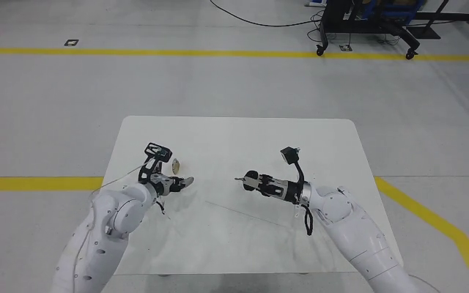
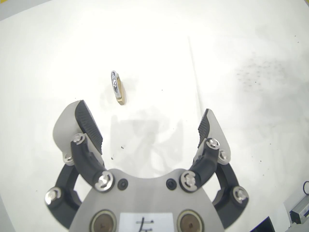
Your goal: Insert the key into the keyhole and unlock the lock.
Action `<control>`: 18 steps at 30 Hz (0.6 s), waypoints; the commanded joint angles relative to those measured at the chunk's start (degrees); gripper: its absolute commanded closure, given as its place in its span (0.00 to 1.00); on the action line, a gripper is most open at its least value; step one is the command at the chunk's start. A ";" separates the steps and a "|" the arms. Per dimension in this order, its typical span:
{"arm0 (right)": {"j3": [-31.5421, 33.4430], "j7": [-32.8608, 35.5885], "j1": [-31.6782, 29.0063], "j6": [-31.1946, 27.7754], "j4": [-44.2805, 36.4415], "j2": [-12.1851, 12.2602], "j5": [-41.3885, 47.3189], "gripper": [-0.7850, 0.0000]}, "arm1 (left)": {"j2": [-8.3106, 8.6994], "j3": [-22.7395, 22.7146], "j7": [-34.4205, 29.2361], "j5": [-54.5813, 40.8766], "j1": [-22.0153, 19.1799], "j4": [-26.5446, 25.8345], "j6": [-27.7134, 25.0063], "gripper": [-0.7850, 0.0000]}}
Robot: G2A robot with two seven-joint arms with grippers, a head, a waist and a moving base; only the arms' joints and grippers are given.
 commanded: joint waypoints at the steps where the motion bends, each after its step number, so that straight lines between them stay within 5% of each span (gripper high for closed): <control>1: 0.00 0.00 0.00 0.00 0.00 0.00 0.00 1.00 | -0.20 1.11 -0.96 0.60 -1.46 1.62 0.59 0.11; 4: 0.00 0.00 0.00 0.00 0.00 0.00 0.00 1.00 | -0.42 1.47 -0.70 0.11 -2.74 3.20 1.48 0.22; 13: 0.00 0.00 0.00 0.00 0.00 0.00 0.00 1.00 | -0.81 3.12 -0.52 3.31 -5.82 6.12 2.20 0.07; 18: 0.00 0.00 0.00 0.00 0.00 0.00 0.00 1.00 | -1.13 4.03 -0.39 2.56 -6.63 7.26 1.99 0.16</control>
